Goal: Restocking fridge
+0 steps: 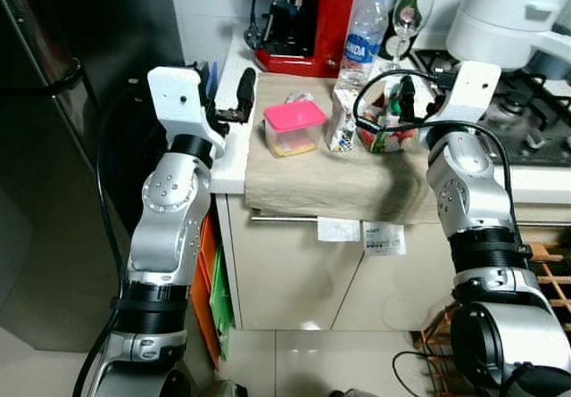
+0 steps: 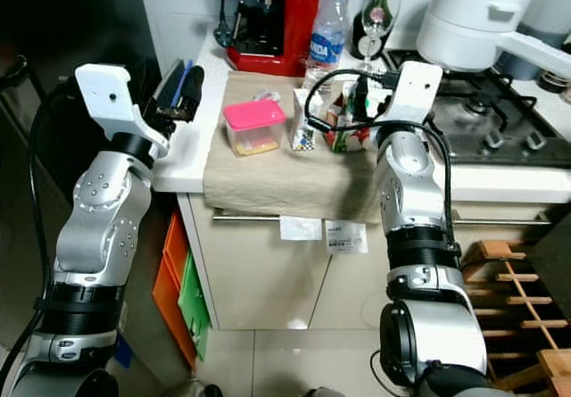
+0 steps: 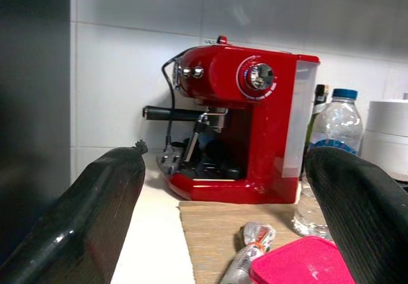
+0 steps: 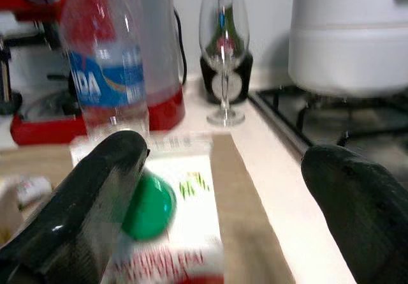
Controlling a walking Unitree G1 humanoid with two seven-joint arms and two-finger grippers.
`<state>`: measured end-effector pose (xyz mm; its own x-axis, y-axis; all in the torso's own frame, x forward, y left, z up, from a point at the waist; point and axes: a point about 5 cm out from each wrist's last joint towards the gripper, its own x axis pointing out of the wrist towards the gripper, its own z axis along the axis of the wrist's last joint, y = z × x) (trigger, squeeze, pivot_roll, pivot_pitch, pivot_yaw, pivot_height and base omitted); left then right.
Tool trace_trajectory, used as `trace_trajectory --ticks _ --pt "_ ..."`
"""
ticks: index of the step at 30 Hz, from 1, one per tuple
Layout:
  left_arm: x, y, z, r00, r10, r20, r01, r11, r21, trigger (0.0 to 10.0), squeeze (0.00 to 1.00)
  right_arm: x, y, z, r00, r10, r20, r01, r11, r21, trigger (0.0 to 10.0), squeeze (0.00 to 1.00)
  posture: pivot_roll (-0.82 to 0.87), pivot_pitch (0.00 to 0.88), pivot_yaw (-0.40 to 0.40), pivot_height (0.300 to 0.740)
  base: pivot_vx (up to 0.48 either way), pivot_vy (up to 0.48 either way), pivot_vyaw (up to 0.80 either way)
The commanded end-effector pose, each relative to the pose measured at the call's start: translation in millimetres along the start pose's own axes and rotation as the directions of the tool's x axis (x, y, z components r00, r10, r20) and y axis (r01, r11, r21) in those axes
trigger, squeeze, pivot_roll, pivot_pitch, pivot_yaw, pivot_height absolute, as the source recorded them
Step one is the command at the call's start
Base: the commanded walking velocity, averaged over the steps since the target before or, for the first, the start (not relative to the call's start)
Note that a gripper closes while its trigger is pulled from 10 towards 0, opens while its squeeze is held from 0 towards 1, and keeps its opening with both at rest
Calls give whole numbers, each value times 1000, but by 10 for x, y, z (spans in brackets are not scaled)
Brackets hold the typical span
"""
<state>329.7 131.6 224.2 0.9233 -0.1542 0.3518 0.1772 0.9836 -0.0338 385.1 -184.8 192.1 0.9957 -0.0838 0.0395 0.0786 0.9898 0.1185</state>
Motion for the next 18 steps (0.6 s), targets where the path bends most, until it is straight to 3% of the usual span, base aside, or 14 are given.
trace_trajectory --ticks 1,18 --pt "27 -25 20 1000 -19 0 19 1000 10 10000 0 45 34 72 1000 20 10 -20 1000 10 10000 0 -11 0 9 740 0 0 0" --pt "-25 -20 -10 1000 1 -5 -1 1000 13 10000 0 94 221 125 984 175 41 -171 982 -85 10000 0 8 0 -30 740 0 0 0"
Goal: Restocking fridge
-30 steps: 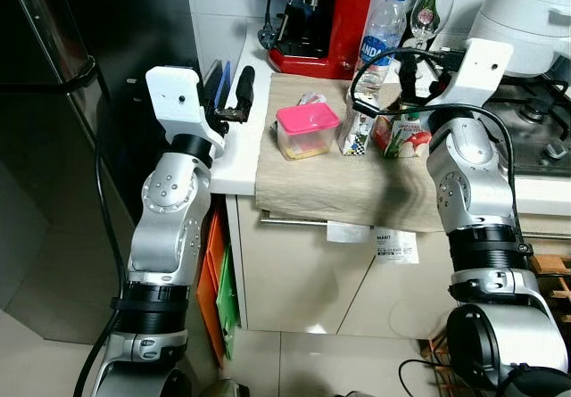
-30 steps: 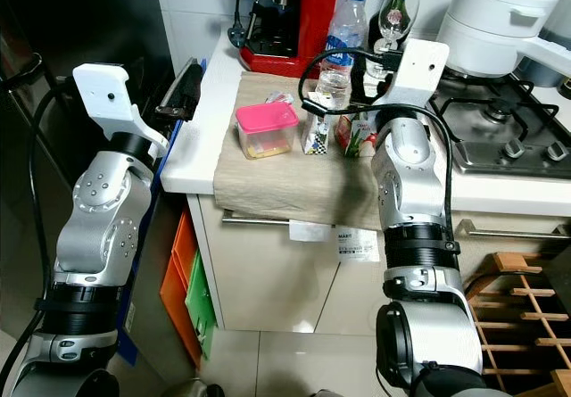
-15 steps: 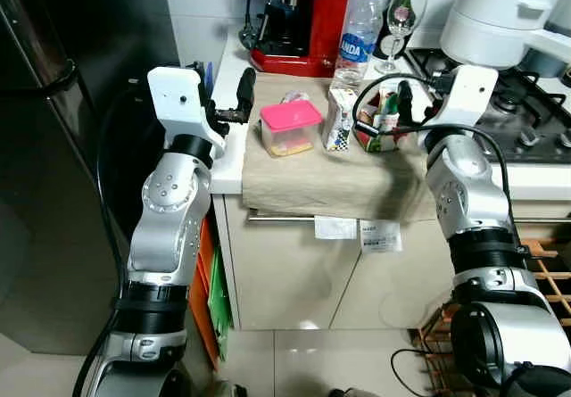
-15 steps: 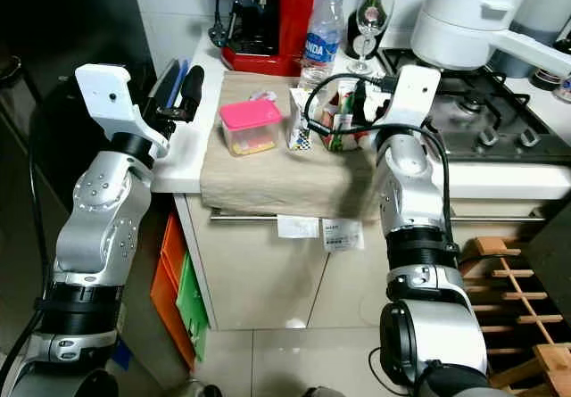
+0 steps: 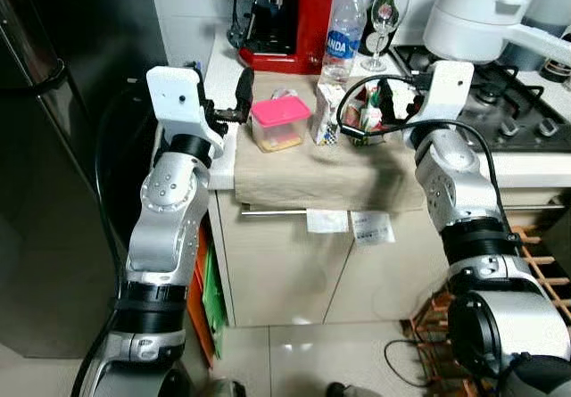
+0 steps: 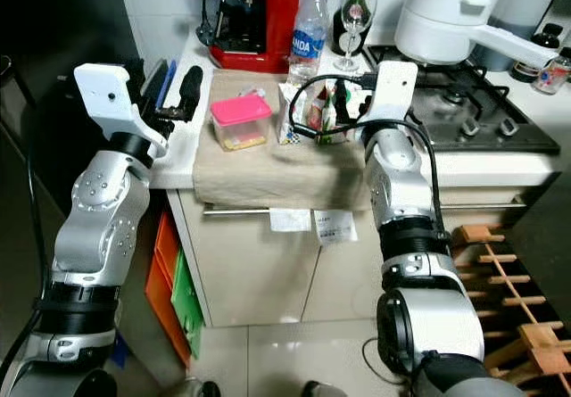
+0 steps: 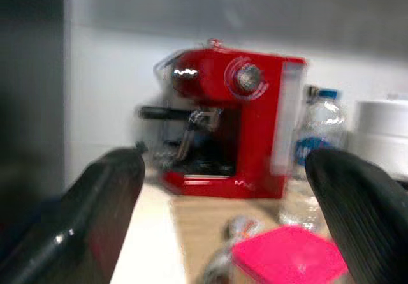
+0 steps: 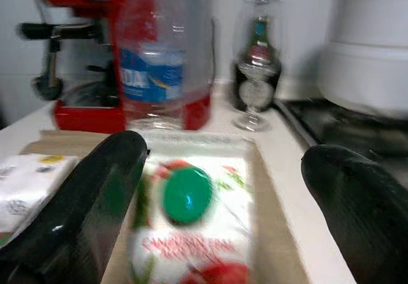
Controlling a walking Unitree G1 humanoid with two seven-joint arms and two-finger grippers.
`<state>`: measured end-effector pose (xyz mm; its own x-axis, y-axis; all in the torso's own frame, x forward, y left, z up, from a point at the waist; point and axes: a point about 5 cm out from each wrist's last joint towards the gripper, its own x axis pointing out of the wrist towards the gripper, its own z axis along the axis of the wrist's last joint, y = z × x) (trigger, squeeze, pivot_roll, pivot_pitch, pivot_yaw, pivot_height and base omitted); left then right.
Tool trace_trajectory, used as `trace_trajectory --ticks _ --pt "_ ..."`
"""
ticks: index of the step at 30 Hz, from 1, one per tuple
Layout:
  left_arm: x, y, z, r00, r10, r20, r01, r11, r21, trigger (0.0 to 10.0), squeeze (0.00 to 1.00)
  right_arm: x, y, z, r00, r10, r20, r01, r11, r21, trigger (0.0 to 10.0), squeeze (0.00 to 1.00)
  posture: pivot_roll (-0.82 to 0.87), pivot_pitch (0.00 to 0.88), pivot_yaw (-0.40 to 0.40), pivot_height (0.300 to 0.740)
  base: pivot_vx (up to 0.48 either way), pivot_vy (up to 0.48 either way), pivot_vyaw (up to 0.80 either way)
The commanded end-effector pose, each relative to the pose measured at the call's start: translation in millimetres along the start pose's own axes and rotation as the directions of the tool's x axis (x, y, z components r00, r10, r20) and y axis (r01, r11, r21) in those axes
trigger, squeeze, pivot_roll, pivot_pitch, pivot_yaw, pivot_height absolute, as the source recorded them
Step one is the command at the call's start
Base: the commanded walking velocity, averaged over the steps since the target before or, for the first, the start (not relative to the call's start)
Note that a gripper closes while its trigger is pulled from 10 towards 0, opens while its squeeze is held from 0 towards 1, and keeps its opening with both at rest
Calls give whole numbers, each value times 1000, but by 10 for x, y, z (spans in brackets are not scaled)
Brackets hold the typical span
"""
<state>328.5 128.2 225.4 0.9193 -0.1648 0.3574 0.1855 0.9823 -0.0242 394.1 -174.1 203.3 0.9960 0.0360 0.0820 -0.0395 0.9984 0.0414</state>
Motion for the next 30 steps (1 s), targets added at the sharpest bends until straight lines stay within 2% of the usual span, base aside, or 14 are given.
trace_trajectory --ticks 1,3,4,7,8,9,11,14,16,21,26,30 --pt "-31 17 -32 1000 17 -14 -17 1000 4 10000 0 22 99 45 998 63 24 -63 998 -13 10000 0 8 0 -30 740 0 0 0" --pt "-39 12 -39 1000 20 -16 -20 1000 3 10000 0 18 103 67 996 73 43 -72 997 -24 10000 0 9 0 -36 740 0 0 0" --pt "-61 -4 -46 1000 21 -18 -21 1000 8 10000 0 -20 75 114 993 75 92 -70 995 -65 10000 0 9 0 -45 740 0 0 0" --pt "-133 -7 -51 1000 13 -24 -12 1000 19 10000 0 -162 1 140 986 27 167 -17 998 -60 10000 0 7 0 -50 740 0 0 0" --pt "-133 -7 -51 1000 13 -24 -12 1000 19 10000 0 -162 1 140 986 27 167 -17 998 -60 10000 0 7 0 -50 740 0 0 0" --pt "-191 -12 -71 999 -2 -35 3 999 36 10000 0 -337 -25 161 967 0 256 30 993 -116 10000 0 9 0 -54 740 0 0 0" --pt "-249 -9 -91 999 -13 -48 14 999 40 10000 0 -553 -40 188 936 -39 350 95 985 -147 10000 0 4 0 -51 740 0 0 0" --pt "-289 12 -135 998 -10 -70 13 999 39 10000 0 -837 13 106 916 -69 394 144 976 -164 10000 0 4 0 -51 740 0 0 0" --pt "-265 -3 -158 997 -20 -76 22 999 30 10000 0 -942 57 32 917 -71 392 151 973 -177 10000 0 -28 0 -35 740 0 0 0" --pt "-97 -6 -203 987 -129 -91 131 991 20 10000 0 -937 73 -41 936 -71 345 131 979 -153 10000 0 -54 0 -24 740 0 0 0" --pt "133 287 -153 978 -175 -113 184 980 76 10000 0 -924 42 -71 952 -53 303 100 984 -145 10000 0 -71 0 -13 740 0 0 0" --pt "154 405 -218 957 -234 -169 255 959 120 10000 0 -946 61 -90 956 -43 290 87 986 -142 10000 0 -79 0 -10 740 0 0 0"
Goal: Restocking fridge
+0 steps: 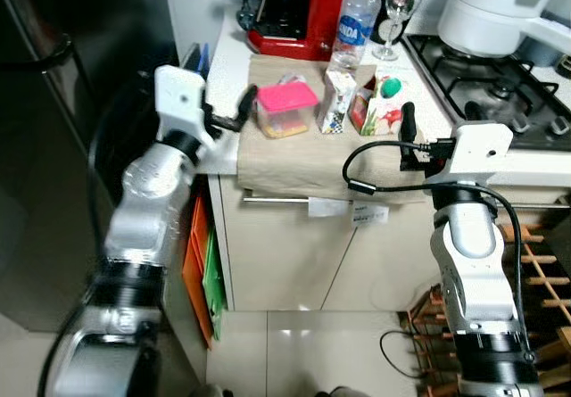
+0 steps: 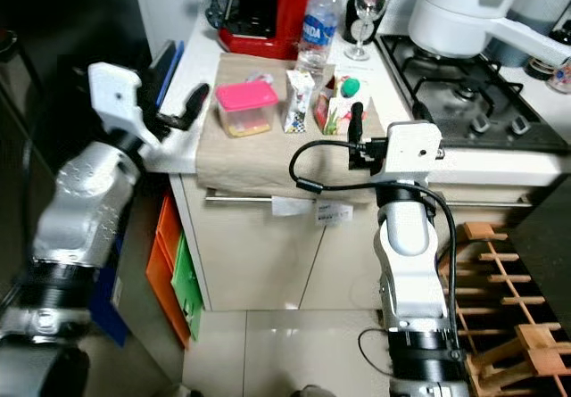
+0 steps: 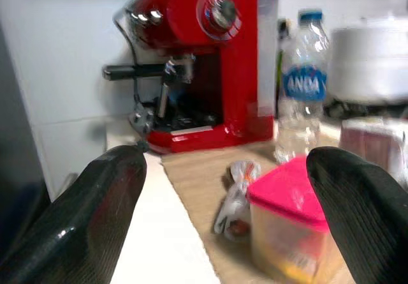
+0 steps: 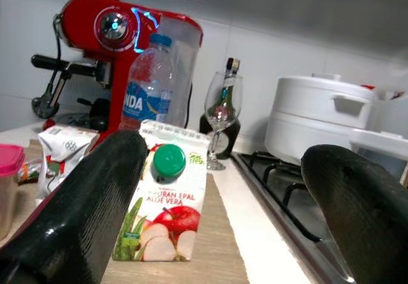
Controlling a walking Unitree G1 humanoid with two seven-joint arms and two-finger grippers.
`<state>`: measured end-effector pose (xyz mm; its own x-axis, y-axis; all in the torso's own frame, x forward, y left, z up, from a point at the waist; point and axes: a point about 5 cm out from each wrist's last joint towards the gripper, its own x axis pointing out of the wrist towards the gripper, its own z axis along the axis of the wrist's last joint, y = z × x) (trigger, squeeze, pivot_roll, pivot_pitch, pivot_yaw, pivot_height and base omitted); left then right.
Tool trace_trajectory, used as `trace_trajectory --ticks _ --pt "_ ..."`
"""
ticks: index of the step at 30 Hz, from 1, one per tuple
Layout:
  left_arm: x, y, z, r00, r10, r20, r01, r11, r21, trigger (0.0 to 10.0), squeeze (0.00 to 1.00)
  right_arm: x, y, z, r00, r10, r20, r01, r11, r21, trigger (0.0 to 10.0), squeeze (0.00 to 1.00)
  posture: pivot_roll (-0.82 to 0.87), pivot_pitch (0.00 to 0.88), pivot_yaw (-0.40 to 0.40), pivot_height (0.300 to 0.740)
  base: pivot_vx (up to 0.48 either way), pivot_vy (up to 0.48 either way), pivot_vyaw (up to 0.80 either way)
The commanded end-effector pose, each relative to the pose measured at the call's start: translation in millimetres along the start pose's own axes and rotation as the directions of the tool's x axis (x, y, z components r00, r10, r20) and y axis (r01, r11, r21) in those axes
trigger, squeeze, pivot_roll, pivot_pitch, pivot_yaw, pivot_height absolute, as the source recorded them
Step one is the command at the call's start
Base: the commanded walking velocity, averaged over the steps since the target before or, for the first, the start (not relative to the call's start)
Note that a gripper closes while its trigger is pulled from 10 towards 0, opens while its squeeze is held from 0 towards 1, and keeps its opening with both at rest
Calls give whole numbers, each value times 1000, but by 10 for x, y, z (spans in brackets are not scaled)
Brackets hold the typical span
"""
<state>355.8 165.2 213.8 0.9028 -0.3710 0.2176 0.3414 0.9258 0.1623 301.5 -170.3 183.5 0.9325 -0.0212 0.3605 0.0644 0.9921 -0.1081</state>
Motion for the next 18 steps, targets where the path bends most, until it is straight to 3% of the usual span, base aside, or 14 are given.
trace_trajectory --ticks 1,3,8,14,18 --pt "16 16 -85 997 -66 -42 66 998 5 10000 0 -5 -3 22 1000 1 -7 -1 1000 27 10000 0 -81 0 -11 740 0 0 0" --pt "12 98 -154 989 -133 -70 132 991 -27 10000 0 -20 23 2 1000 11 -20 -10 999 43 10000 0 -84 0 -8 740 0 0 0" --pt "53 210 -215 974 -204 -95 205 979 1 10000 0 -46 23 19 999 29 -28 -27 997 78 10000 0 -105 0 -8 740 0 0 0" --pt "127 337 -231 983 -168 -76 163 984 -71 10000 0 -132 -68 33 998 37 -51 -34 997 64 10000 0 -152 0 -13 740 0 0 0" --pt "163 298 -234 977 -205 -59 200 976 -82 10000 0 -203 -107 43 997 46 -68 -42 997 60 10000 0 -178 0 -24 740 0 0 0"
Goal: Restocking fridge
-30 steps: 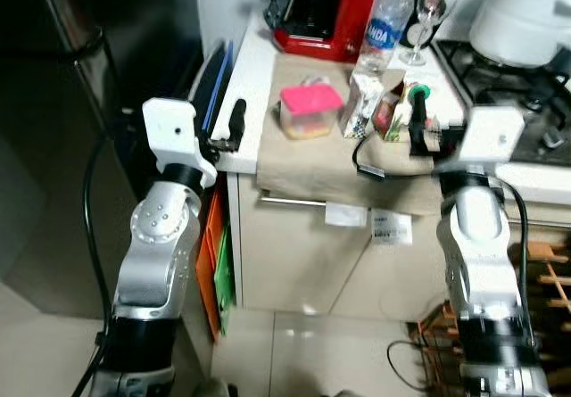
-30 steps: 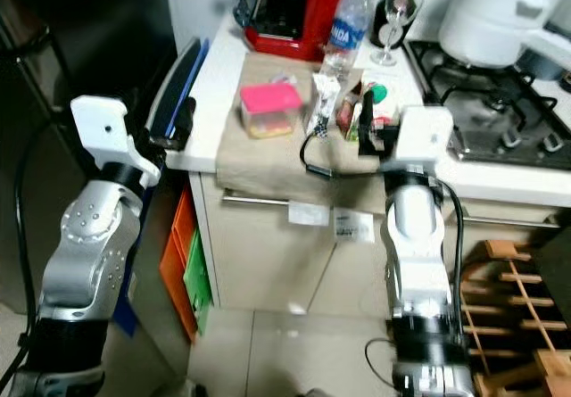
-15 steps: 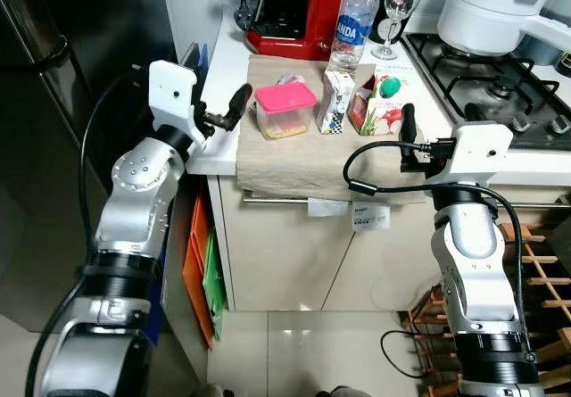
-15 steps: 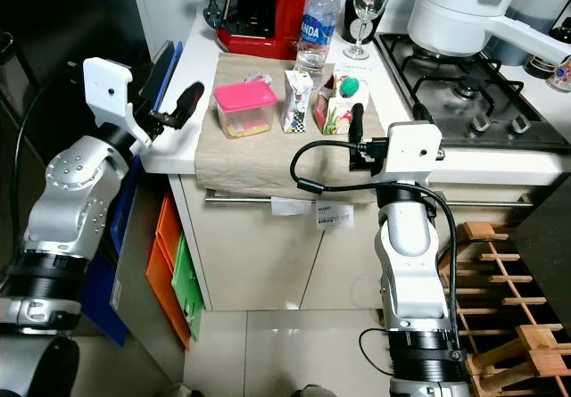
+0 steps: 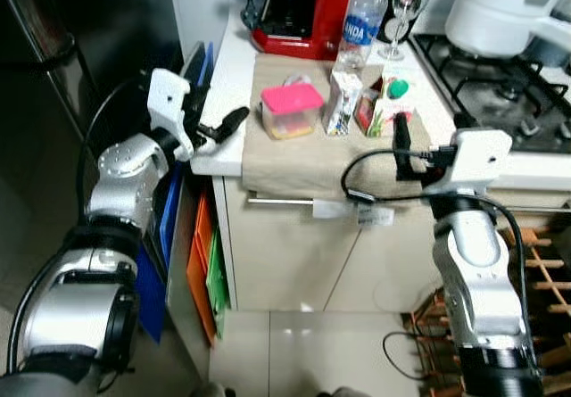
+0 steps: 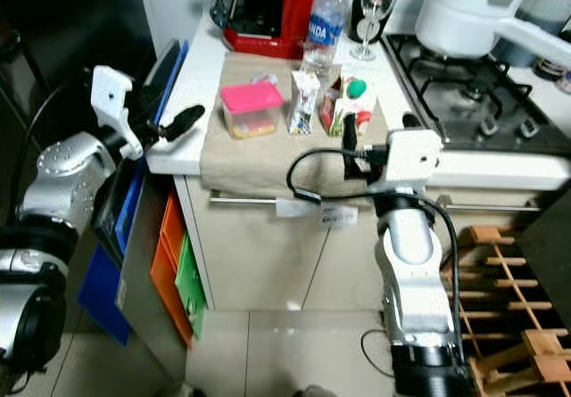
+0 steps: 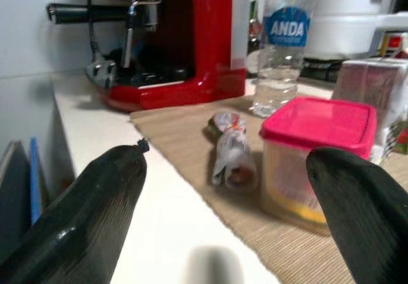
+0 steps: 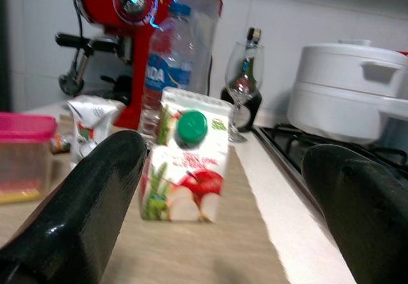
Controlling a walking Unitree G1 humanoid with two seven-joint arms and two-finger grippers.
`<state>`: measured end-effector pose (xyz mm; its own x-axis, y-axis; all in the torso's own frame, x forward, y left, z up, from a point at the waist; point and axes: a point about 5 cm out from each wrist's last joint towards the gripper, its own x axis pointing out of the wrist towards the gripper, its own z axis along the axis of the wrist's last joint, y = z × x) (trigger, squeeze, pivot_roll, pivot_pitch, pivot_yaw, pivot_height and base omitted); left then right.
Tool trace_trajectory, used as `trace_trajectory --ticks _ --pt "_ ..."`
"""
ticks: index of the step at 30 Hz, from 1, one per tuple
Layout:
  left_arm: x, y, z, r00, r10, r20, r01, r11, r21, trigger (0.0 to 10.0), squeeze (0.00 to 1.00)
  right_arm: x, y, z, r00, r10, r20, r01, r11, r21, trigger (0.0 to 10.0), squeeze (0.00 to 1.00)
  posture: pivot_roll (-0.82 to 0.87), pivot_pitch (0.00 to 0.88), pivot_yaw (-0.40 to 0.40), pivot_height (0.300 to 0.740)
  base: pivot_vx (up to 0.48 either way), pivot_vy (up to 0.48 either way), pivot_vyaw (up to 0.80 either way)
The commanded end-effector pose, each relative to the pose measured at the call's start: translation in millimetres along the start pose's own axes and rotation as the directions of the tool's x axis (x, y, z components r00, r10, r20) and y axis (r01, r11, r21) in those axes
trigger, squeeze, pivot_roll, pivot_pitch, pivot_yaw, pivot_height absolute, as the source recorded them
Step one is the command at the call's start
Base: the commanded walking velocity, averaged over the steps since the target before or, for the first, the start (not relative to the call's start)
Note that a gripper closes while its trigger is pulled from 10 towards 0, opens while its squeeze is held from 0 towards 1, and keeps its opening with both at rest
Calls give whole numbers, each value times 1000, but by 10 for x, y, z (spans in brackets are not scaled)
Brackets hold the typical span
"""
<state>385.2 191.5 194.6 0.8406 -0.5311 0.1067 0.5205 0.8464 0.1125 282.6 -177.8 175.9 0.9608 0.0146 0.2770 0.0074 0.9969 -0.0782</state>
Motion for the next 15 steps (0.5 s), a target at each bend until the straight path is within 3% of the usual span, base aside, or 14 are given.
trace_trajectory --ticks 1,14,15 --pt "47 -29 40 999 -30 19 30 999 12 10000 0 -32 -35 61 1000 5 10 -5 1000 9 10000 0 -189 0 -28 740 0 0 0" --pt "168 -144 -54 999 -32 -34 33 998 51 10000 0 -196 -78 95 999 30 -41 -31 999 -12 10000 0 -243 0 -37 740 0 0 0" --pt "171 -142 -56 999 -29 -38 31 998 45 10000 886 -197 -72 93 999 30 -44 -31 999 -11 10000 0 -244 0 -35 740 0 0 0"
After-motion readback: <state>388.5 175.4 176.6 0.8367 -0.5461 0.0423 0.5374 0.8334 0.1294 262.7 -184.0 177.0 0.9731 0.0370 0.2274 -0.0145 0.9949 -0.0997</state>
